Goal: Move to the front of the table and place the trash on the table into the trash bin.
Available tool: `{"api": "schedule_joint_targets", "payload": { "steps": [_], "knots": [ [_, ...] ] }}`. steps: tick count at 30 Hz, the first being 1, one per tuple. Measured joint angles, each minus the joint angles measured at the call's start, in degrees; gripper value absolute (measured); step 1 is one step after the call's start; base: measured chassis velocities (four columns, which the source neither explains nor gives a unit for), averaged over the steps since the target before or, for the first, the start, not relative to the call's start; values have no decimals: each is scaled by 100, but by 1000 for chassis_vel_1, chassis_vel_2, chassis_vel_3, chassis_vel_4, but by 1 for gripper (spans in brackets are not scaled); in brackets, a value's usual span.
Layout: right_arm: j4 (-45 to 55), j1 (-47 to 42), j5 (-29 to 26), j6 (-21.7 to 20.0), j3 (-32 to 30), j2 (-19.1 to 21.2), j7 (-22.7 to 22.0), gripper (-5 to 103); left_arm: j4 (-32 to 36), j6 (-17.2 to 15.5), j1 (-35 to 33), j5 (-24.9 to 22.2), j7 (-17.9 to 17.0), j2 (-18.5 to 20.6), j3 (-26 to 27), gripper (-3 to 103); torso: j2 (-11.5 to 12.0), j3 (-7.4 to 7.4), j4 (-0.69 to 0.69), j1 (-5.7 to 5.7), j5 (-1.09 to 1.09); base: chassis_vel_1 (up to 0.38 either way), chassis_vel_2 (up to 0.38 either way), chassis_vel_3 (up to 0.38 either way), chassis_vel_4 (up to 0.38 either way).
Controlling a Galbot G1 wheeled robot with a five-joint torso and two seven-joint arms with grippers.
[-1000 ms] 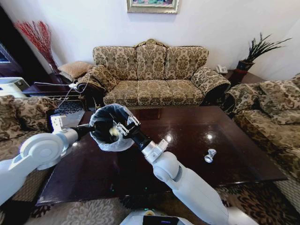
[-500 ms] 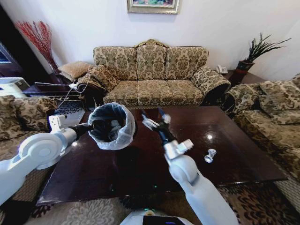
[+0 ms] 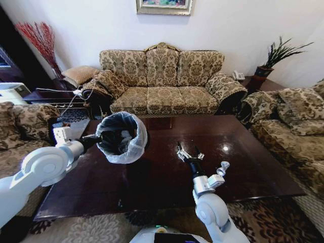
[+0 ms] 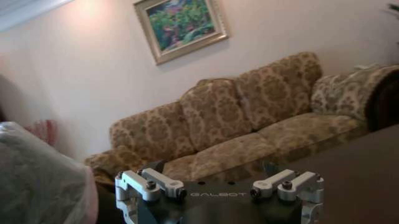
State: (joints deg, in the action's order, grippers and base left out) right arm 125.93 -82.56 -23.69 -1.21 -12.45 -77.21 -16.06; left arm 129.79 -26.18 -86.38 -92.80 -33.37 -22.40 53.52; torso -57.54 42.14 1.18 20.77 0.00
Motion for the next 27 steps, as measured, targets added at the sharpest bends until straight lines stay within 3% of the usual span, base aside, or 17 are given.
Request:
{"api": "schedule_joint_targets", "payload": {
  "steps": [5, 6, 9, 15, 18, 25, 27],
  "knots": [
    [-412, -76, 347, 232, 10, -149, -581, 100, 3, 0, 0, 1, 13, 0, 10, 0, 0, 0, -2, 0, 2, -255, -241, 234, 243],
    [-610, -135, 434, 271, -12, -243, -1015, 100, 4, 0, 0, 2, 17, 8, 23, 0, 0, 1, -3, 0, 7, -232, -160, 189, 204],
    [-992, -335, 529, 597, -228, -407, -1448, 100, -16, 2, -1, 72, 65, -21, 2, 0, 0, 0, -4, 0, 8, -145, -135, 110, 102],
    [-1546, -337, 468, 739, -591, -405, -1685, 100, -77, 9, -19, 233, 122, -72, -93, 0, 0, 0, -2, -1, -9, -2, -44, 0, 21],
    [-1944, -189, 199, 727, -822, -398, -1774, 100, -102, 10, -28, 297, 139, -73, -119, 0, 0, 0, 4, -1, -1, 77, 77, -9, -22],
    [-2492, 144, -278, 538, -942, -308, -1799, 100, -129, 17, -36, 381, 197, -76, -159, 0, 0, 0, -2, 0, 6, 8, 24, -3, -5],
    [-2530, 281, -493, 316, -856, -338, -1824, 100, -159, 37, -36, 503, 247, -88, -186, 0, 0, 0, -3, 0, 2, 0, 0, 0, 0]
  ]
}}
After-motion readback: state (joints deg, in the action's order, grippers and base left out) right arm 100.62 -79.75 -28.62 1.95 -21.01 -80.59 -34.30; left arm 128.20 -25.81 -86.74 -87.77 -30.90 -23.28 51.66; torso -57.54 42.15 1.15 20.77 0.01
